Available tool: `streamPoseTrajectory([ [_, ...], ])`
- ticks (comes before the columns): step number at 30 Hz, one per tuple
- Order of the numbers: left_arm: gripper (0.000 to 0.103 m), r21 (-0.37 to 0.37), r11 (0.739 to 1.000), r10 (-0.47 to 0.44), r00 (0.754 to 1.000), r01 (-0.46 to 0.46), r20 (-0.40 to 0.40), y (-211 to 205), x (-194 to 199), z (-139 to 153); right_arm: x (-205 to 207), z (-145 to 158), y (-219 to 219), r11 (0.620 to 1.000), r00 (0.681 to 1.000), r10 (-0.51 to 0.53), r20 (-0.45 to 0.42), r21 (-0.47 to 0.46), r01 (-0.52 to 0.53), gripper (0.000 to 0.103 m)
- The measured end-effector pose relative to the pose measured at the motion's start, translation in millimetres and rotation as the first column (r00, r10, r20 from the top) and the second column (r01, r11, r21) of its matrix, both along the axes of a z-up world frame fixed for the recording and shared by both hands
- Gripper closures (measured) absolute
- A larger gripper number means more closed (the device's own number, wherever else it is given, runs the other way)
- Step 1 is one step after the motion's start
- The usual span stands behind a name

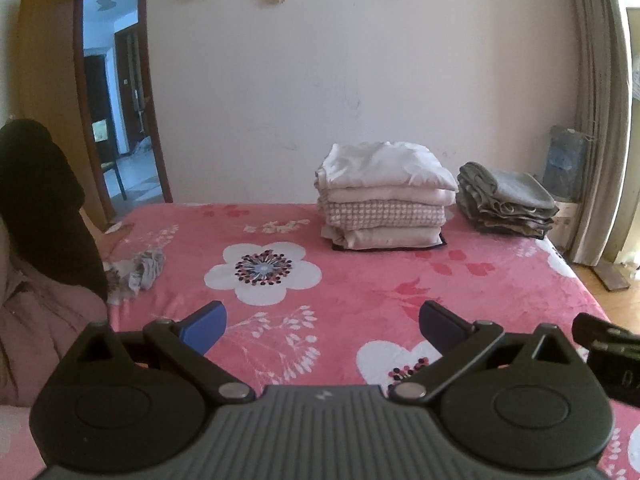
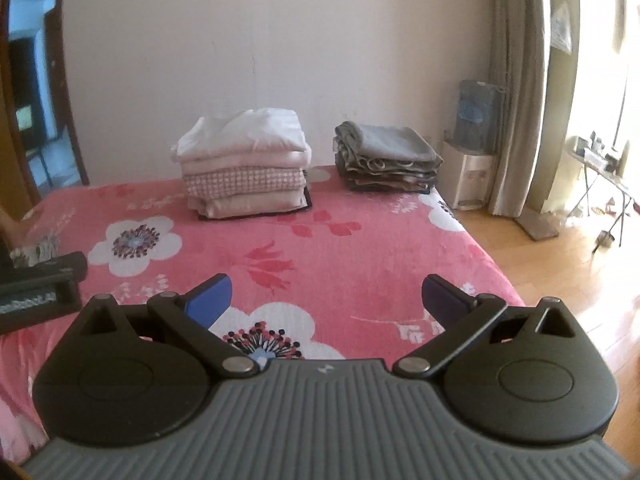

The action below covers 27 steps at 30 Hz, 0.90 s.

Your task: Fold clothes

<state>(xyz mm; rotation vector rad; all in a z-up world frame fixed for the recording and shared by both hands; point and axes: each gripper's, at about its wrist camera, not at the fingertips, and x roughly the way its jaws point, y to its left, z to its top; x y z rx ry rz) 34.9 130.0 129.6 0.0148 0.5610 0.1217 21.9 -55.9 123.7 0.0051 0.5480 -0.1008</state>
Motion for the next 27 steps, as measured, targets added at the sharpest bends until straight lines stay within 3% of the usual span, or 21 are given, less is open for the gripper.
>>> streamPoseTrajectory([
  [4,0.0,-0.057,0.998,-0.011,1.0,0.011,-0.009,5.8,-3.3,4.6,-1.0,2.5,12.7,0.997,1.0,0.005,-0.002,-0.081,-0.005,0.001],
  [11,0.0,-0.109,0.993,-0.047,0.998,0.043,-0.033,9.8,-12.9,2.4,-1.8,-4.1,23.6,0.998,0.999,0.008,-0.037,-0.068,-0.01,0.001],
  [18,0.0,-0.07,0.998,-0.007,0.999,0.003,-0.05,6.5,-13.7,4.2,-8.4,-4.1,24.1,0.999,1.0,-0.016,-0.01,-0.048,0.016,0.001],
  [27,0.0,-0.017,0.999,0.035,0.999,-0.035,-0.014,-2.4,-17.3,16.4,-8.8,-2.0,20.4,0.997,0.999,-0.027,-0.028,-0.075,0.025,0.001],
])
